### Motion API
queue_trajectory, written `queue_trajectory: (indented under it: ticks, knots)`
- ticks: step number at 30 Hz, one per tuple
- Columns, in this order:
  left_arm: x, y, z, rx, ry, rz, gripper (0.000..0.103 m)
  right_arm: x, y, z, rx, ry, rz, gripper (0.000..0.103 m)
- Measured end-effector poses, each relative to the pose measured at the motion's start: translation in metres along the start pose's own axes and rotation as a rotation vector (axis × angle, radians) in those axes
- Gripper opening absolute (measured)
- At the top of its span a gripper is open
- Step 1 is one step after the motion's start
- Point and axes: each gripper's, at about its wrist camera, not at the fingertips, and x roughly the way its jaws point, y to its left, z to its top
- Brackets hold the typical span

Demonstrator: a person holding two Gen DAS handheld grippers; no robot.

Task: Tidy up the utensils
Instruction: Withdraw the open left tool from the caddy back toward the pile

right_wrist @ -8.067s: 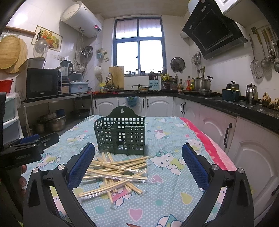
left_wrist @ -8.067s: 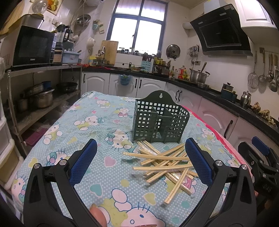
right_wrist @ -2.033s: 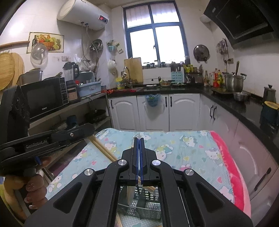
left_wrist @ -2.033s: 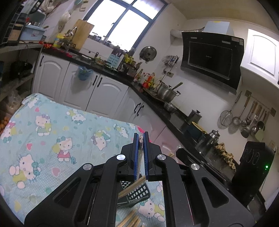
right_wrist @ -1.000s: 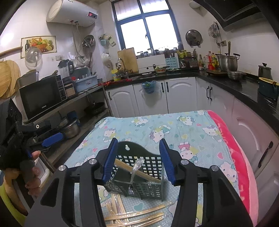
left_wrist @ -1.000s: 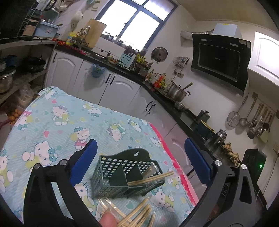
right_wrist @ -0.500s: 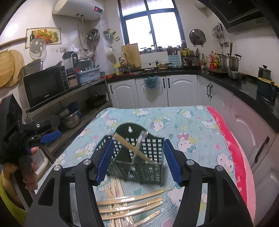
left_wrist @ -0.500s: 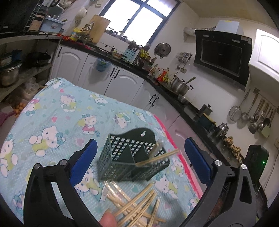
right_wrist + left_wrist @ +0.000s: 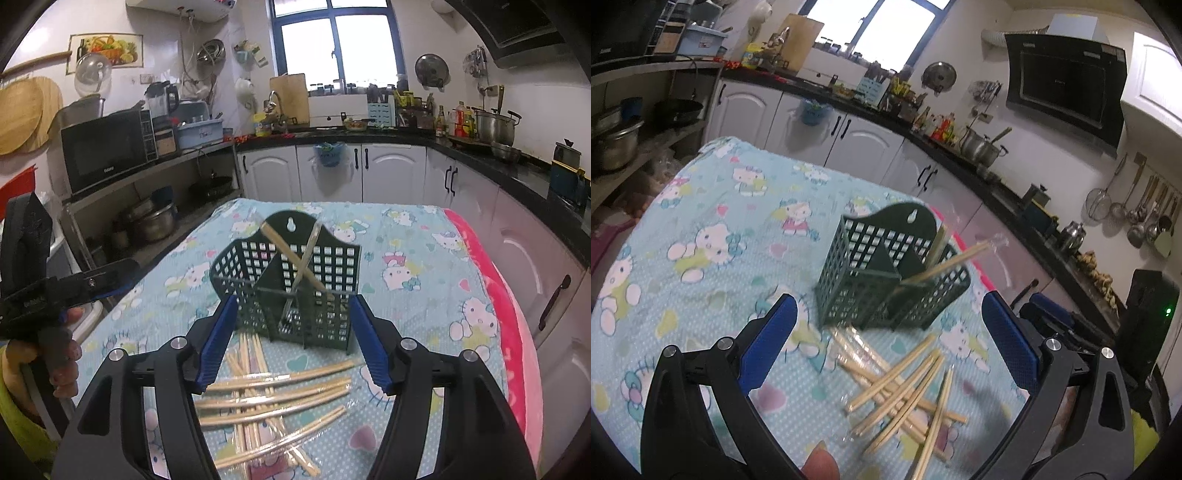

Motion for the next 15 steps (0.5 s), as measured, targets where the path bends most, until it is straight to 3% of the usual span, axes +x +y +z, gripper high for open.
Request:
queue_trajectory:
  ticks: [15]
  knots:
    - [0.017,0.007,-0.04,0.003,0.105,0.032,0.092,0.003,-0.003,-0.03,-0.001,0.062,-0.014,0.064]
